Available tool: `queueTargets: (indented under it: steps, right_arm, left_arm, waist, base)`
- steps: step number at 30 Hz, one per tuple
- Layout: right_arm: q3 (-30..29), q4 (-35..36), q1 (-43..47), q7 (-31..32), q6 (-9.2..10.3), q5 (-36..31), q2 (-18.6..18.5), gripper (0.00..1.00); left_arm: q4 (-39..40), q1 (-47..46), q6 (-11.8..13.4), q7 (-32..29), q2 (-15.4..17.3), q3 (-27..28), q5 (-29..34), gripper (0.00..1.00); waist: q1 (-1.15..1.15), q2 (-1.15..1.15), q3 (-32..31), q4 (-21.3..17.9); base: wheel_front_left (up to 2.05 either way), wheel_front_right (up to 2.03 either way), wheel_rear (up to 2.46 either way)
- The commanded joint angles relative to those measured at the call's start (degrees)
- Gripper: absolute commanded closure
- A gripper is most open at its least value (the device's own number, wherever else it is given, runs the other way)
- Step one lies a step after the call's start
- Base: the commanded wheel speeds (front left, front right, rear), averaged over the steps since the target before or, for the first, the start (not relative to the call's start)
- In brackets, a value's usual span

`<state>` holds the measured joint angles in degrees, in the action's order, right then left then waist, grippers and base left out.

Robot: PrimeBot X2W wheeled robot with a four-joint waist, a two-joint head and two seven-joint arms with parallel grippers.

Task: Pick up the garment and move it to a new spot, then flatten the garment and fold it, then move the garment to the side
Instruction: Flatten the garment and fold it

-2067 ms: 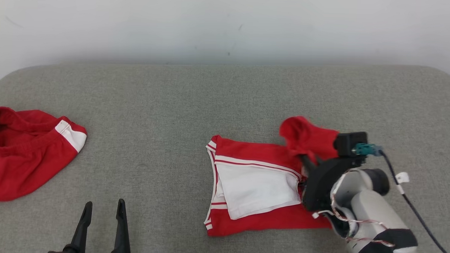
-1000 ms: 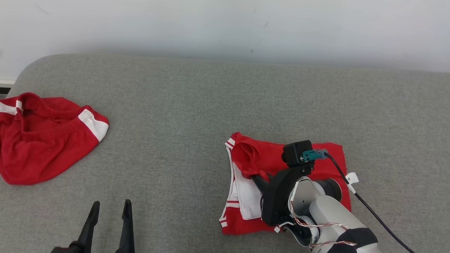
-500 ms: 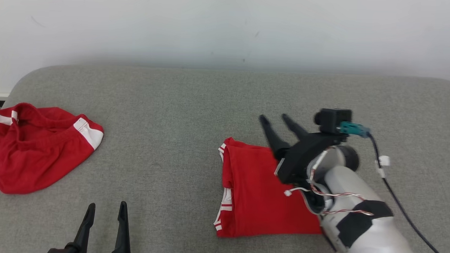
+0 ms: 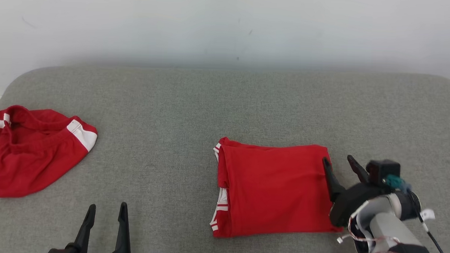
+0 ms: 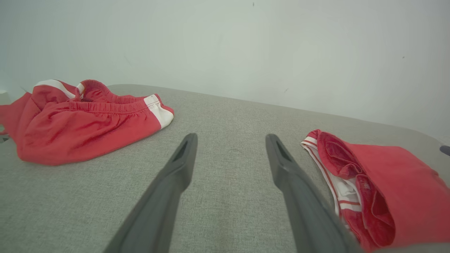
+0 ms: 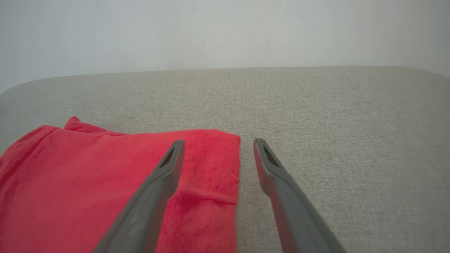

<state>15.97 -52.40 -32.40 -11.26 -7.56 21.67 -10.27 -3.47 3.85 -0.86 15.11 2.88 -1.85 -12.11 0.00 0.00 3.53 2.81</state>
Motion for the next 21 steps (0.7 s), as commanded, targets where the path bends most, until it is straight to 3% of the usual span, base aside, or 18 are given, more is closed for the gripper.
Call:
queueTargets:
  steps: [1, 6, 14, 21]
  right_arm:
    - [-1.4, 1.2, 1.9, -1.6, 0.13, -1.4, 0.0, 0.00]
    - [-6.0, 7.5, 7.5, -3.7, 0.13, -6.1, 1.3, 0.00]
    - [-13.8, 27.7, 22.2, -3.9, 0.13, -13.6, 4.7, 0.00]
    - [-13.9, 32.4, 27.9, -4.0, 0.13, -14.6, 4.6, 0.00]
  left_arm:
    - [-0.3, 0.2, 0.2, 0.0, 0.0, 0.3, 0.1, 0.00]
    - [-0.8, 0.8, 0.2, 0.0, 0.0, 1.2, 0.1, 0.00]
    - [-2.5, -0.3, -0.3, 0.0, 0.0, 2.4, 0.4, 0.00]
    - [-5.4, -1.7, -0.9, 0.0, 0.0, 2.9, 1.3, 0.00]
  waist:
    - [0.00, 0.00, -0.6, -0.1]
    - [0.00, 0.00, -2.2, -0.6]
    - [0.00, 0.00, -4.9, -2.0]
    - [0.00, 0.00, -6.4, -3.8]
  base:
    - [0.00, 0.00, 0.00]
    - [0.00, 0.00, 0.00]
    - [0.00, 0.00, 0.00]
    - [0.00, 0.00, 0.00]
